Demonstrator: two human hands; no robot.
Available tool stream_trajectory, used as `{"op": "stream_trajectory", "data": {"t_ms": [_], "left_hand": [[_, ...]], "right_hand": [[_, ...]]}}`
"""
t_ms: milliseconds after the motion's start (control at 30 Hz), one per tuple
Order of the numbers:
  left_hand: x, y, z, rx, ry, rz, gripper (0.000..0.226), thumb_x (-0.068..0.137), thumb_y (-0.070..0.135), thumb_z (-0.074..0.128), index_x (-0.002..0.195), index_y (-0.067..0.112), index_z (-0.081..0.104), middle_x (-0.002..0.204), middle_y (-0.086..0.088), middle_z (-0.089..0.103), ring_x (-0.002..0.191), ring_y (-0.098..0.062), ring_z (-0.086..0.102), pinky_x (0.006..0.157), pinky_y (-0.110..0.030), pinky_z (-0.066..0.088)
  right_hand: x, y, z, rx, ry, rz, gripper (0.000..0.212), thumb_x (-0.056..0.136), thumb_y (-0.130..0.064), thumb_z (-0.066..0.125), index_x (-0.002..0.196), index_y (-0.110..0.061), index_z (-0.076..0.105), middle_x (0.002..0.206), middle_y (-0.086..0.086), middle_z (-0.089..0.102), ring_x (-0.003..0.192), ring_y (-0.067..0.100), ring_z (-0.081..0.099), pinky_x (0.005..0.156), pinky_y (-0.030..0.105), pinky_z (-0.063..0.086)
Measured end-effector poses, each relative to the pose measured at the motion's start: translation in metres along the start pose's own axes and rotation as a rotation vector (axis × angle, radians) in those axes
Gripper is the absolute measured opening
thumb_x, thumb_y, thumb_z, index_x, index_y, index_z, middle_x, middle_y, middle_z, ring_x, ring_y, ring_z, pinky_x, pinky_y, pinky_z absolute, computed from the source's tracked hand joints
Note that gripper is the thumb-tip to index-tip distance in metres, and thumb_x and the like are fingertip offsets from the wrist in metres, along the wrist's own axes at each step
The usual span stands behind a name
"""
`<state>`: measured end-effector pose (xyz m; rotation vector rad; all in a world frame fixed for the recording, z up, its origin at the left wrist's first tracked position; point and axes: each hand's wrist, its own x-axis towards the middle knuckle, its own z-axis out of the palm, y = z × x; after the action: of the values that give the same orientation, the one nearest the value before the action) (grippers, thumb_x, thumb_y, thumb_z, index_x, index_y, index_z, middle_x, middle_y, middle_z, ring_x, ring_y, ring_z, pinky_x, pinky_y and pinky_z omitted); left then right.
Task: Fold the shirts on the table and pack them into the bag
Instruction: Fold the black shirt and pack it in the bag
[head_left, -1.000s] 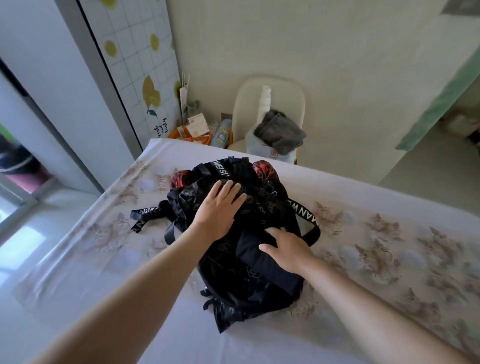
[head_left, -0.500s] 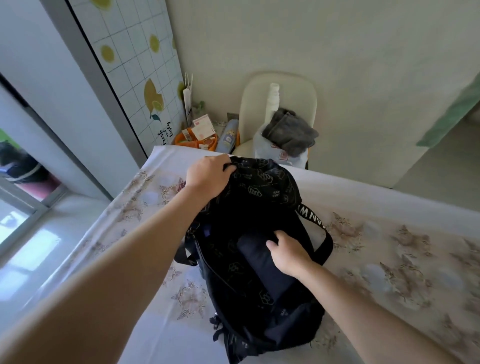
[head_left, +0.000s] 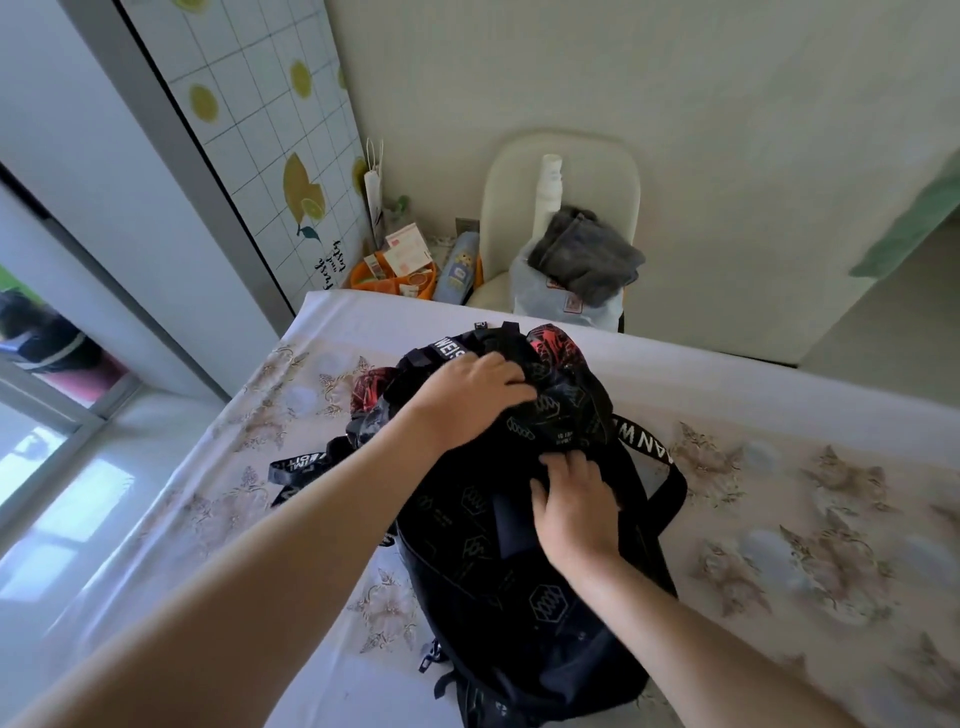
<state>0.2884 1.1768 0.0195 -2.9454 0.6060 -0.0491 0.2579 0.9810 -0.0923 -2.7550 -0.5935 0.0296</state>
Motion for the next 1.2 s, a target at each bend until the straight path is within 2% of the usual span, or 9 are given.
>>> {"op": "stream_trajectory", "data": {"t_ms": [100, 200, 333, 533, 700, 800, 900, 1067, 1200], "left_hand": [[0.006, 0.006, 0.019, 0.070, -0.107, -0.035, 0.042, 0.098, 0.044, 0.043, 0.138, 0.033, 0.051, 0.136, 0.006, 0.052, 0.120, -0.020, 0.048, 0.092, -0.039, 0.046], [0.015, 0.003, 0.017, 0.018, -0.035, -0.170, 0.037, 0.102, 0.051, 0.038, 0.121, 0.034, 0.064, 0.119, 0.008, 0.062, 0.109, -0.018, 0.055, 0.082, -0.035, 0.049], [0.031, -0.013, -0.019, -0.398, 0.197, -0.470, 0.029, 0.097, 0.049, 0.054, 0.105, 0.030, 0.074, 0.101, 0.008, 0.072, 0.093, -0.016, 0.063, 0.064, -0.026, 0.040], [0.029, -0.017, -0.029, -0.501, 0.170, -0.477, 0.024, 0.094, 0.046, 0.060, 0.105, 0.032, 0.076, 0.103, 0.012, 0.072, 0.095, -0.011, 0.062, 0.068, -0.024, 0.041], [0.030, -0.019, -0.022, -0.544, 0.208, -0.490, 0.021, 0.093, 0.046, 0.062, 0.101, 0.033, 0.076, 0.098, 0.014, 0.072, 0.089, -0.009, 0.062, 0.067, -0.025, 0.045], [0.032, -0.023, -0.018, -0.593, 0.225, -0.505, 0.020, 0.093, 0.043, 0.063, 0.099, 0.031, 0.076, 0.096, 0.014, 0.072, 0.087, -0.009, 0.062, 0.069, -0.027, 0.049], [0.035, -0.022, -0.015, -0.714, 0.213, -0.497, 0.018, 0.092, 0.040, 0.064, 0.099, 0.029, 0.077, 0.094, 0.016, 0.071, 0.086, -0.006, 0.063, 0.076, -0.030, 0.053], [0.031, -0.017, -0.014, -0.788, 0.199, -0.461, 0.016, 0.093, 0.038, 0.064, 0.095, 0.028, 0.076, 0.077, 0.016, 0.069, 0.070, 0.002, 0.061, 0.061, -0.020, 0.048], [0.026, -0.027, -0.012, -0.814, 0.215, -0.494, 0.016, 0.093, 0.039, 0.064, 0.095, 0.030, 0.076, 0.080, 0.019, 0.070, 0.075, 0.003, 0.062, 0.068, -0.024, 0.052]], "right_hand": [[-0.032, 0.006, 0.017, -0.031, -0.050, -0.189, 0.066, 0.086, -0.060, 0.050, 0.138, -0.020, 0.052, 0.139, 0.009, 0.049, 0.127, 0.032, 0.048, 0.084, 0.043, 0.053], [-0.040, 0.008, 0.025, -0.009, -0.160, -0.156, 0.093, 0.075, -0.070, 0.049, 0.154, -0.025, 0.029, 0.159, 0.010, 0.026, 0.148, 0.033, 0.023, 0.095, 0.044, 0.051], [-0.026, -0.001, 0.023, 0.101, -0.180, -0.092, 0.088, 0.076, -0.047, 0.056, 0.155, -0.029, 0.022, 0.163, 0.004, 0.013, 0.152, 0.026, 0.007, 0.101, 0.039, 0.051], [0.035, -0.001, 0.020, 0.414, -0.288, -0.068, 0.078, 0.087, -0.030, 0.059, 0.156, -0.037, 0.022, 0.165, -0.012, 0.002, 0.151, 0.010, -0.010, 0.123, 0.031, 0.014], [0.060, -0.009, 0.018, 0.319, -0.411, -0.227, 0.077, 0.091, -0.033, 0.057, 0.156, -0.040, 0.016, 0.165, -0.016, -0.013, 0.149, 0.007, -0.022, 0.124, 0.047, 0.007], [0.037, -0.016, 0.025, 0.199, -0.224, -0.003, 0.082, 0.084, -0.041, 0.056, 0.153, -0.045, 0.012, 0.165, -0.004, -0.012, 0.151, 0.021, -0.011, 0.119, 0.050, 0.017], [0.039, -0.036, 0.028, 0.431, -0.216, 0.244, 0.080, 0.085, -0.030, 0.059, 0.152, -0.043, 0.017, 0.160, 0.006, 0.010, 0.144, 0.029, 0.011, 0.116, 0.045, 0.032], [0.091, -0.049, 0.024, 0.559, -0.374, 0.064, 0.073, 0.090, -0.021, 0.057, 0.155, -0.034, 0.025, 0.159, 0.007, 0.021, 0.146, 0.031, 0.015, 0.119, 0.042, 0.026], [0.086, -0.050, 0.027, 0.582, -0.491, 0.030, 0.082, 0.087, -0.032, 0.057, 0.156, -0.040, 0.014, 0.163, 0.000, 0.007, 0.150, 0.027, 0.002, 0.122, 0.043, 0.019]]}}
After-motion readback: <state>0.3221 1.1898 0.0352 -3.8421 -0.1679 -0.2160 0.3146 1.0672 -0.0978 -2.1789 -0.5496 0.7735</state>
